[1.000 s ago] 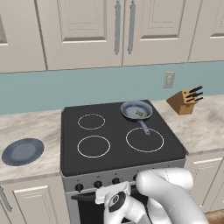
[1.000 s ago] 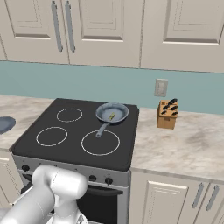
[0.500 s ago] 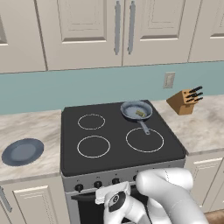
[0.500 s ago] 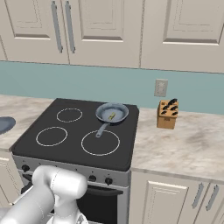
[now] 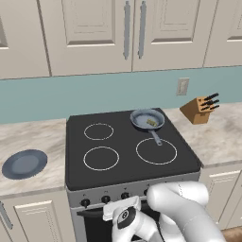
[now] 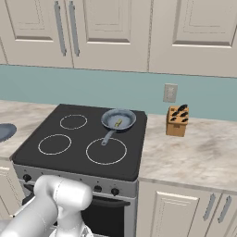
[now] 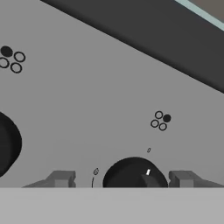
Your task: Pick up the butter stick and place it in the pan. Then turn on the burner for the pan.
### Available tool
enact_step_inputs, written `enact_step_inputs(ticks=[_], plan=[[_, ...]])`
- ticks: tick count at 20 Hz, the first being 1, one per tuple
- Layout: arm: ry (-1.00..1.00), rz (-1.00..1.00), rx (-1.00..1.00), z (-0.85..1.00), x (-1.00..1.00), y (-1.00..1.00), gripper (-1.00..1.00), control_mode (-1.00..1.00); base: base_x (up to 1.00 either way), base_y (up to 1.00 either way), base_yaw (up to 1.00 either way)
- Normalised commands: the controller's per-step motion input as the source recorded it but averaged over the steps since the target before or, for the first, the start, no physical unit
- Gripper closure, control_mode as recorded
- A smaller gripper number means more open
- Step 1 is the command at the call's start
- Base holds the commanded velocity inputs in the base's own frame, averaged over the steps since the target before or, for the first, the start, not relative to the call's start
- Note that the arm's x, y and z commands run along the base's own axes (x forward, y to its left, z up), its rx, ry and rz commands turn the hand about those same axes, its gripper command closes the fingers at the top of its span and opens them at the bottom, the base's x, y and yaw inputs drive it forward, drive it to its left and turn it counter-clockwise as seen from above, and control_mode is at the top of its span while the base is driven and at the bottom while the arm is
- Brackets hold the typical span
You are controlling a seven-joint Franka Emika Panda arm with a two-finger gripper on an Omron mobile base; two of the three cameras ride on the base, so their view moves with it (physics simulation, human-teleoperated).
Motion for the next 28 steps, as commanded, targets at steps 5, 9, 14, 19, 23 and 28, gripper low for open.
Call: enact_step_inputs(ticks=[5,9,14,19,23,28], plan=[[0.0,0.0,0.0,0.0,0.07,-0.07,1.0,-1.0,0.0,0.0,0.0],[0.0,0.0,0.0,0.0,0.12,-0.12,1.0,-1.0,0.0,0.0,0.0],[0.0,0.02,0.0,0.0,0.15,-0.2,1.0,-1.0,0.0,0.0,0.0],[0.0,0.05,-0.02,0.0,0.17,-0.22,1.0,-1.0,0.0,0.0,0.0],[0.0,0.05,-0.05,0.0,0.19,-0.2,1.0,-1.0,0.0,0.0,0.0],[0.01,0.04,-0.09,0.0,0.22,-0.17,1.0,-1.0,0.0,0.0,0.0]])
